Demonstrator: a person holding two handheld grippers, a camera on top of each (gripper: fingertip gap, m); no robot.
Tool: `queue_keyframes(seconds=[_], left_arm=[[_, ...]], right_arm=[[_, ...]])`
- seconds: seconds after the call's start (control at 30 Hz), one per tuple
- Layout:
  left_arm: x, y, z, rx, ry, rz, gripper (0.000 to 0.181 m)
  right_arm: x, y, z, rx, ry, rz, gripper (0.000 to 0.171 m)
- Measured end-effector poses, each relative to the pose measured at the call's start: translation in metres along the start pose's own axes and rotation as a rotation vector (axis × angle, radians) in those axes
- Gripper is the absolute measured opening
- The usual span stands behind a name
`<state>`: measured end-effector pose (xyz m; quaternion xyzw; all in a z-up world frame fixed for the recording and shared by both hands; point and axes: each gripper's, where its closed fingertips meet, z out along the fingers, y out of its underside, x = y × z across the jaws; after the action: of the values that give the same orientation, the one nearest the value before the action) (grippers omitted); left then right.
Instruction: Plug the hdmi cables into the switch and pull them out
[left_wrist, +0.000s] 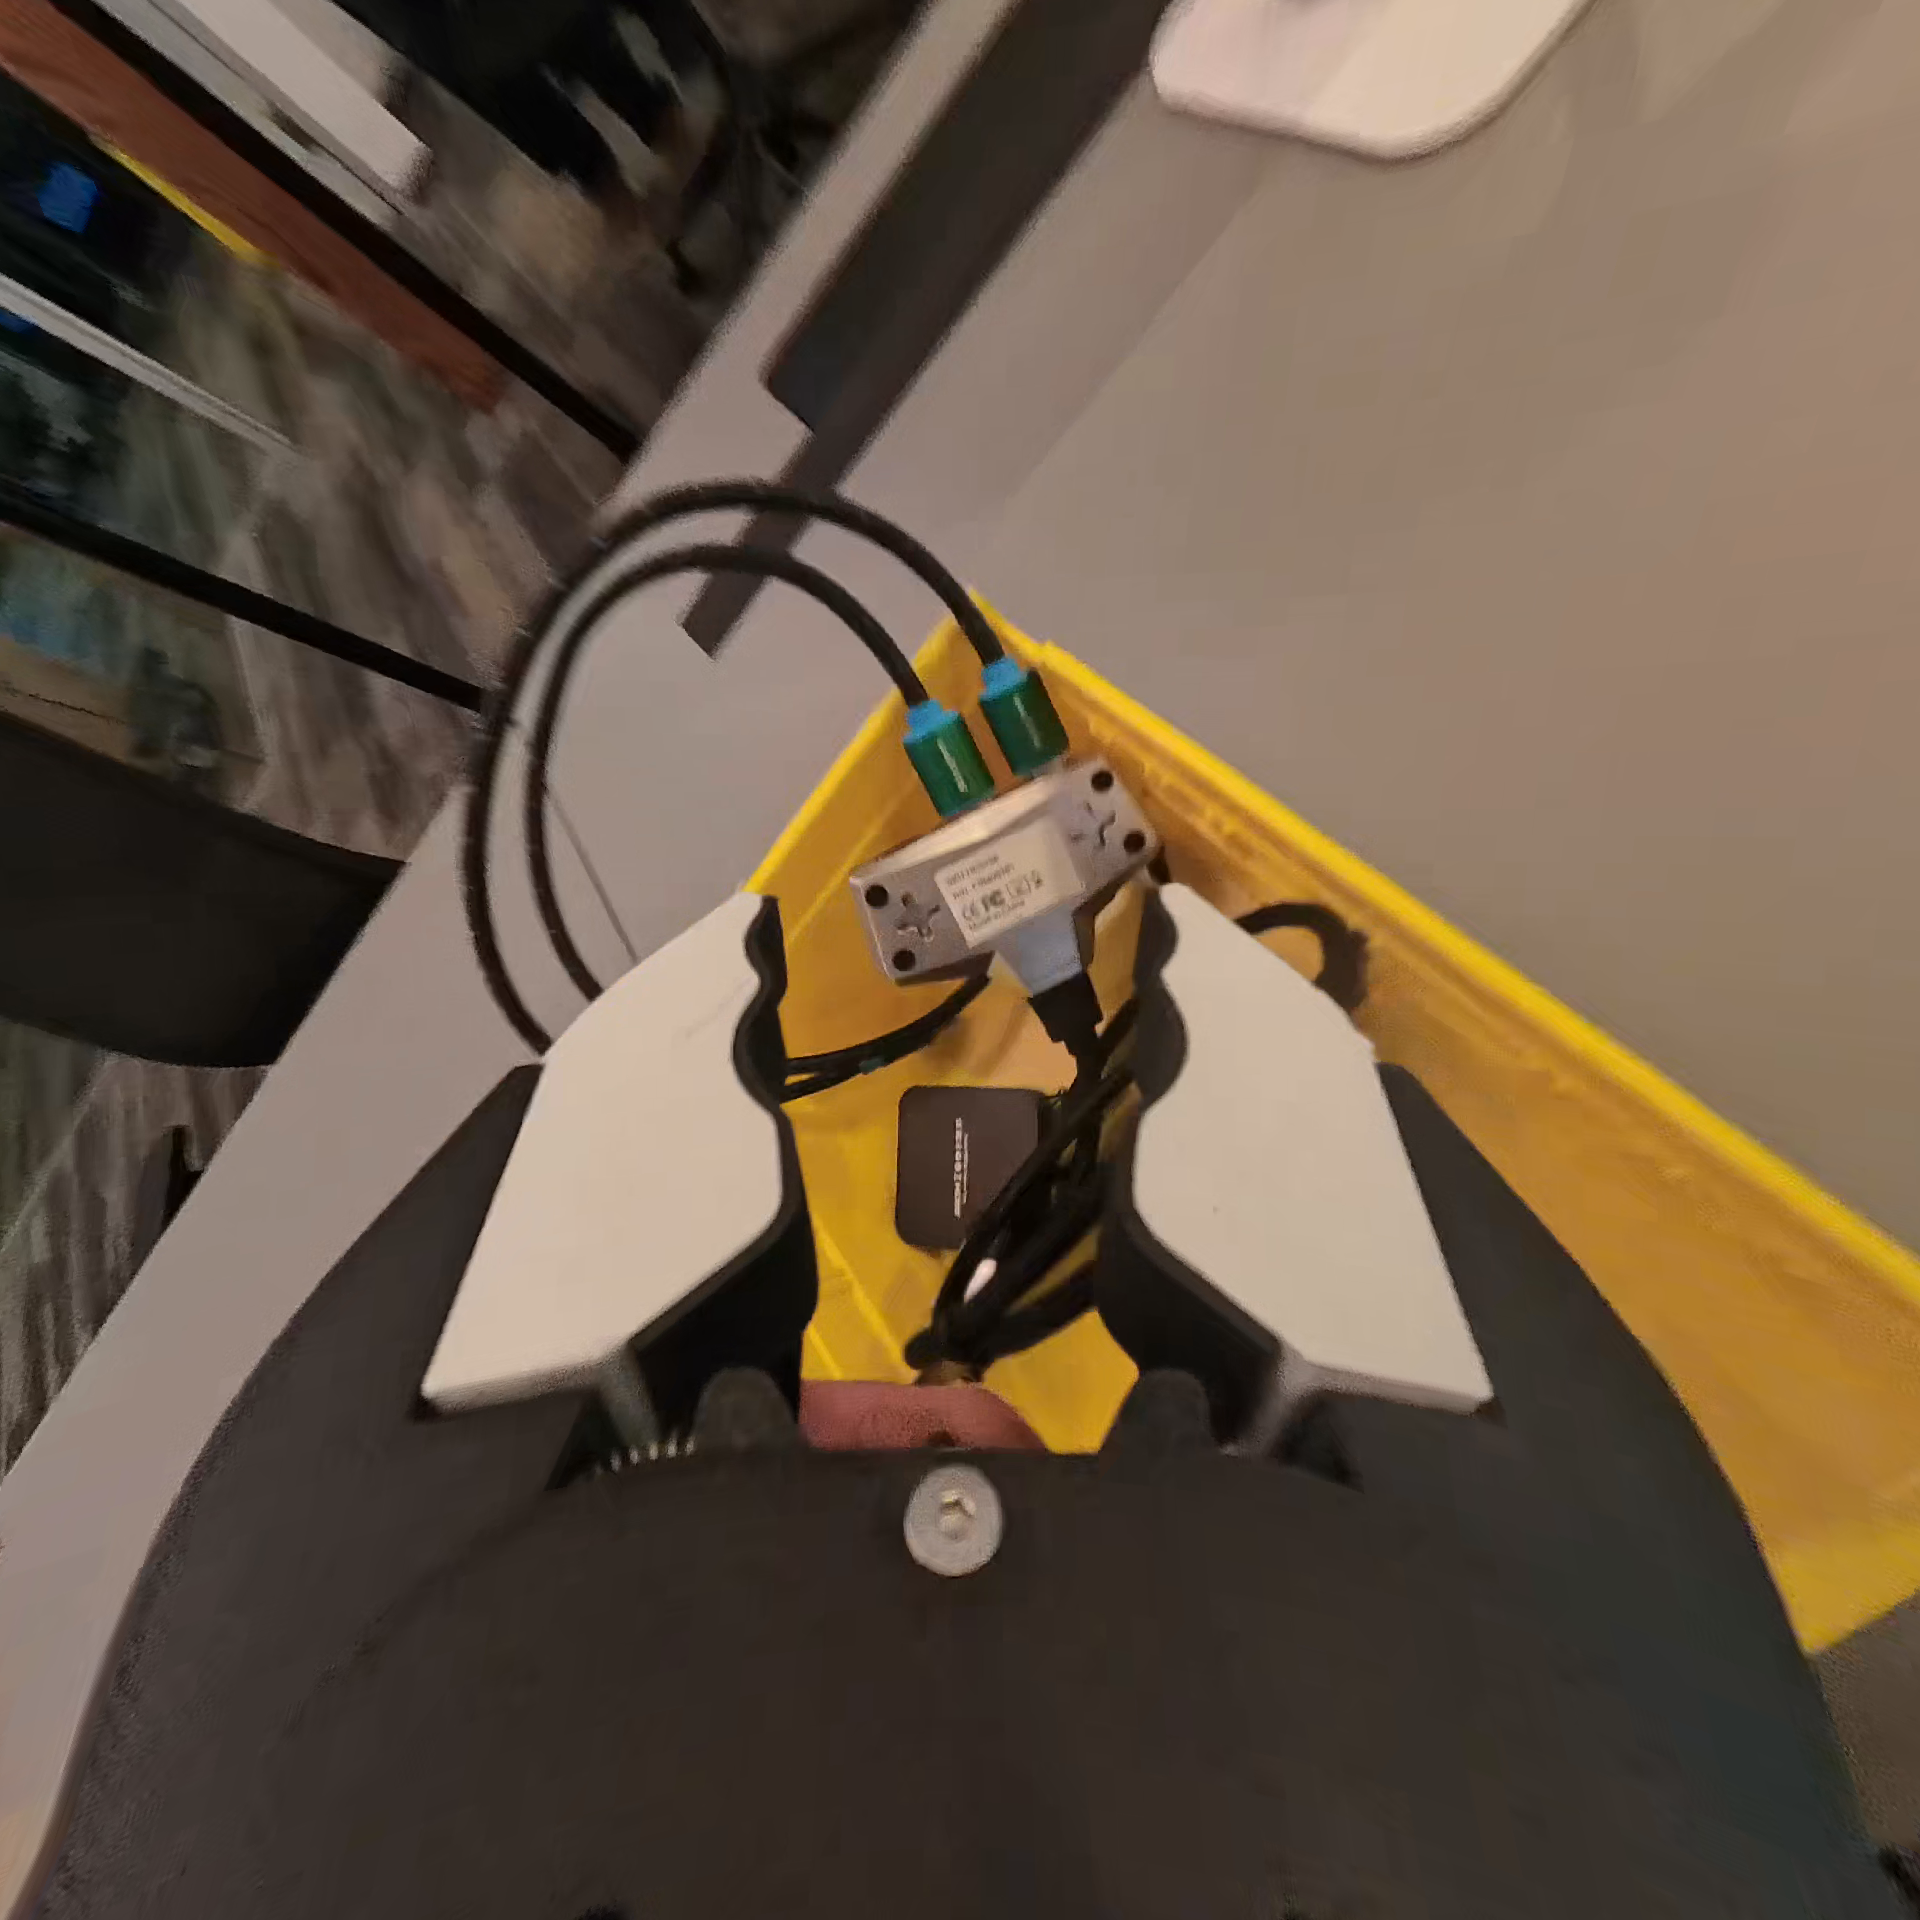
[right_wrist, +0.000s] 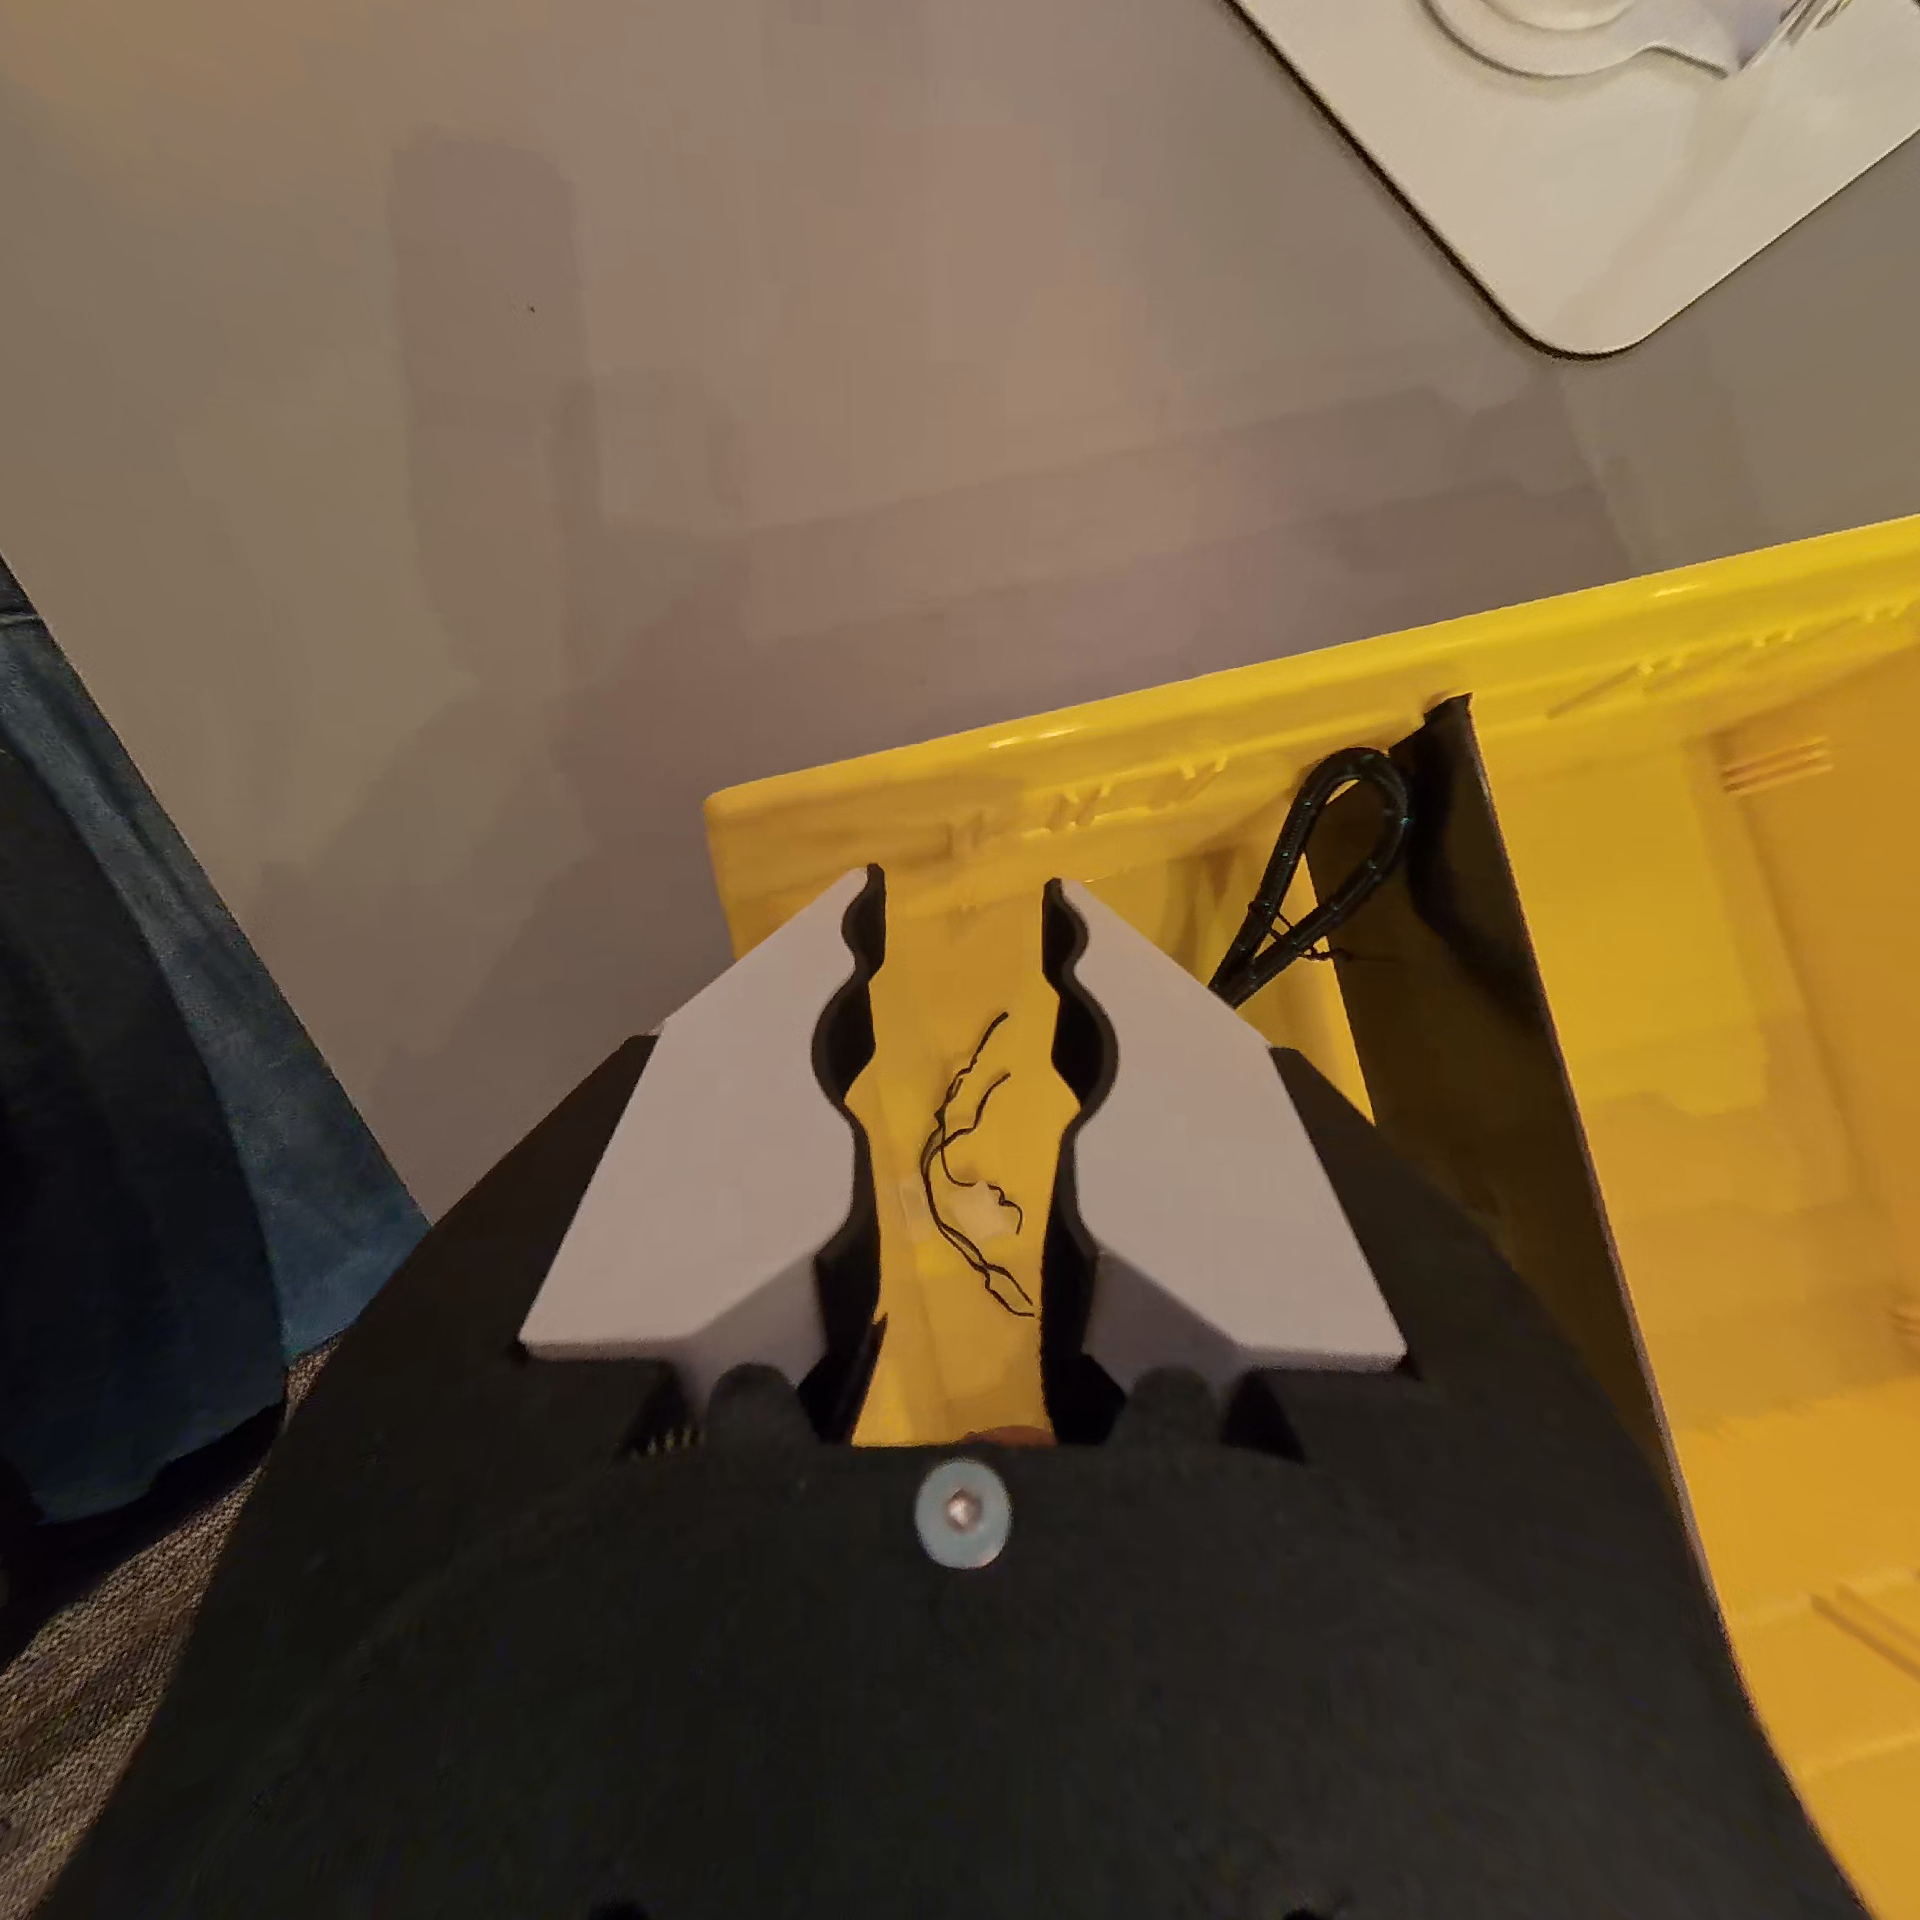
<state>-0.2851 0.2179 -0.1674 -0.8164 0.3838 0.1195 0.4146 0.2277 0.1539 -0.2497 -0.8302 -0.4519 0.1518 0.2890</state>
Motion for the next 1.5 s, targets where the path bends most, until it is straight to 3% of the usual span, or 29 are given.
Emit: queue_keyframes(seconds=[0.23,0.33,0.47,0.6,0.7,0.93,1.1,1.17,1.5], left_arm=[[-0.019,0.052,0.072,-0.332,0.211,0.112,0.079],[-0.007,0.063,0.089,-0.383,0.339,0.123,0.082],[0.002,0.068,0.108,-0.386,0.342,0.169,0.076],[0.001,0.060,0.105,-0.301,0.277,0.183,0.068],[-0.001,0.051,0.095,-0.224,0.231,0.148,0.049],[0.011,0.033,0.073,-0.095,0.162,0.230,0.027],[0.016,0.032,0.074,-0.118,0.190,0.212,0.031],[0.019,0.041,0.083,-0.202,0.194,0.237,0.056],[0.025,0.020,0.071,-0.109,0.133,0.266,0.022]], right_arm=[[-0.008,-0.004,-0.005,0.035,0.000,-0.004,0.028],[-0.010,-0.004,-0.005,0.048,-0.008,0.001,0.028],[-0.011,-0.004,-0.003,0.060,-0.010,0.006,0.027],[-0.008,-0.001,0.000,0.067,-0.006,0.013,0.026],[-0.006,-0.002,0.002,0.079,-0.005,0.016,0.025],[-0.004,-0.005,0.001,0.104,0.015,0.007,0.022],[-0.005,-0.004,0.001,0.102,0.018,0.005,0.021],[-0.006,-0.006,0.002,0.105,0.019,0.001,0.021],[-0.005,-0.007,-0.003,0.119,0.048,-0.018,0.019]])
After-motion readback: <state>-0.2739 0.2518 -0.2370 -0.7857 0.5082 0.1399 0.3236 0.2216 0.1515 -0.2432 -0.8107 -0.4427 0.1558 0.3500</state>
